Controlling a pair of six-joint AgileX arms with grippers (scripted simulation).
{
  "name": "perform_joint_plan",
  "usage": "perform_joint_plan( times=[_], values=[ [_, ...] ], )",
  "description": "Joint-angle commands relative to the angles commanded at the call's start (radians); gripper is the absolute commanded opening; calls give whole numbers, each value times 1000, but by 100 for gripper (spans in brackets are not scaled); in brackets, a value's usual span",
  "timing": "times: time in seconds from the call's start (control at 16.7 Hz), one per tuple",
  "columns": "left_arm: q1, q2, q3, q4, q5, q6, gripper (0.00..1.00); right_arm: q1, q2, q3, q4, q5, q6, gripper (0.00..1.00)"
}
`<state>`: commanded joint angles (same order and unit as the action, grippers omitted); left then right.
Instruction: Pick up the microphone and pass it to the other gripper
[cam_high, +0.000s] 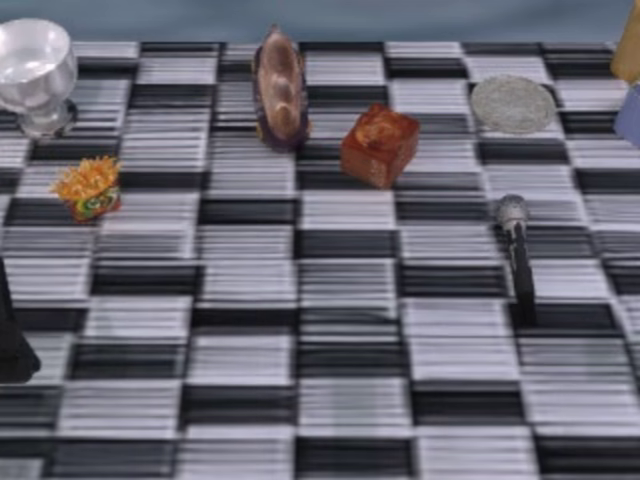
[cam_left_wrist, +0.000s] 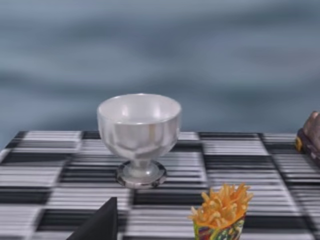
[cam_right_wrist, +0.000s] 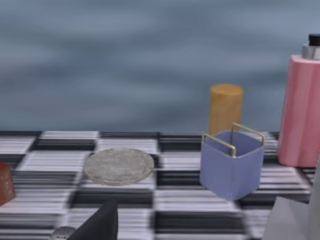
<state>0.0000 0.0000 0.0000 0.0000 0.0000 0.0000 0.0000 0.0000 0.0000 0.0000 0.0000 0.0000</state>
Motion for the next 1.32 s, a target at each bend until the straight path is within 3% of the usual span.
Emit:
perform_joint_plan(
  times=[0.24, 0.48, 1.32],
  values=[
    [0, 0, 0, 0, 0, 0, 100, 8, 31, 30, -20, -2, 7, 100],
    [0, 0, 0, 0, 0, 0, 100, 46, 221, 202, -129, -7, 49, 100],
    [0, 0, 0, 0, 0, 0, 100, 251, 1570, 1143, -793, -21, 279, 100]
  ],
)
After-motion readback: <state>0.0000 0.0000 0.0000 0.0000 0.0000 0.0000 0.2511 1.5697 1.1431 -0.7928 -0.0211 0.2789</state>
